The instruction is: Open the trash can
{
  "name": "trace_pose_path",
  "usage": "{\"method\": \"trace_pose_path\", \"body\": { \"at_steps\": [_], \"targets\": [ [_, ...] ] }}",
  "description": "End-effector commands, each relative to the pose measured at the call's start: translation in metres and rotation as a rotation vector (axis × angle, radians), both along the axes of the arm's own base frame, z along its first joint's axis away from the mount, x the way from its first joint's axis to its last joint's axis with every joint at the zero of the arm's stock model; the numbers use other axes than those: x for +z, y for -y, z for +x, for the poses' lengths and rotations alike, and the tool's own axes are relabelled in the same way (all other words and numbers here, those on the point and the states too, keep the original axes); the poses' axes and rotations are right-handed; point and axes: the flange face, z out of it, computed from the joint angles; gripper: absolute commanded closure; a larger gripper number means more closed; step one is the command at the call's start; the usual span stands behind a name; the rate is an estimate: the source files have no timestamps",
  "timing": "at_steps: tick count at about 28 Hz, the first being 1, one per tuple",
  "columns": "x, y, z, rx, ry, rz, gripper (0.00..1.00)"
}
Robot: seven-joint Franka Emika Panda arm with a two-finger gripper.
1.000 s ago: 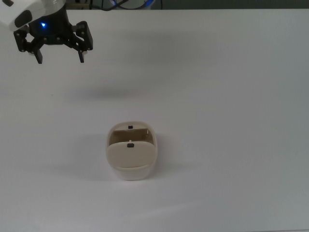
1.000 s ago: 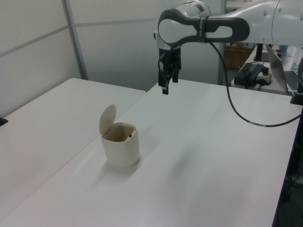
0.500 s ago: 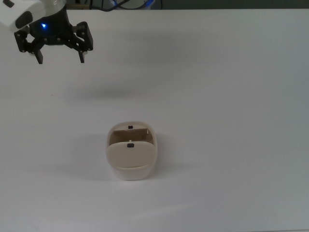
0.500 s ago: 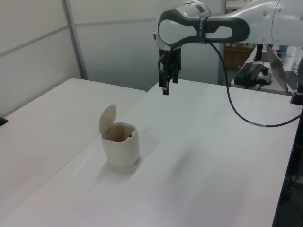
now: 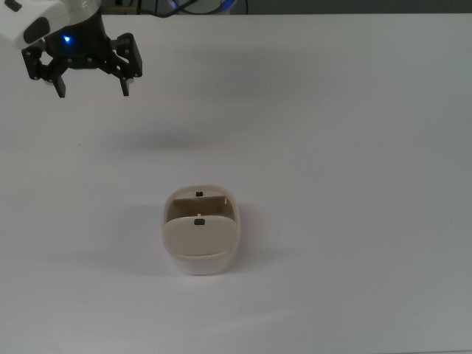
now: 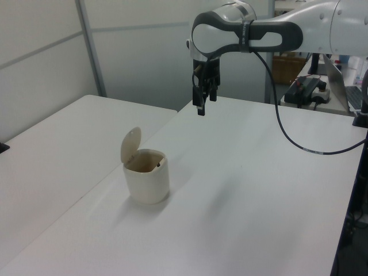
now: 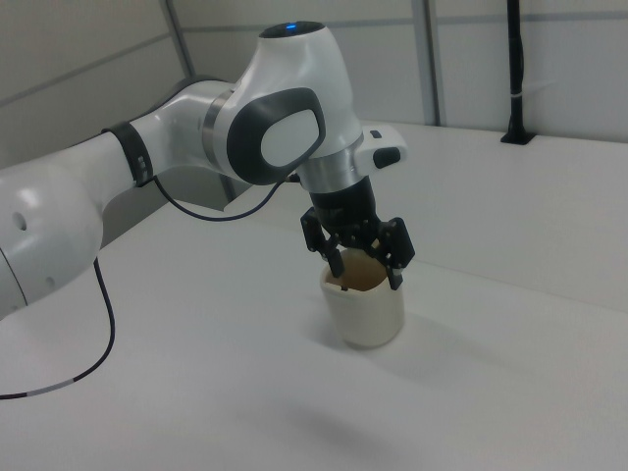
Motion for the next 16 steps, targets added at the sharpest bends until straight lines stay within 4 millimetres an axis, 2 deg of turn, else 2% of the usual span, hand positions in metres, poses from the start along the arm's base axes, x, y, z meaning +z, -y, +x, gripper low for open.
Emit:
{"method": "trace_pose_path", "body": {
  "at_steps": [1, 16],
  "targets": [
    [-0.0042, -0.0006, -0.0034, 0.0, -0.026, -0.011, 0.0],
    [-0.0041, 0.0014, -0.0036, 0.003, -0.025, -0.013, 0.0]
  ]
}}
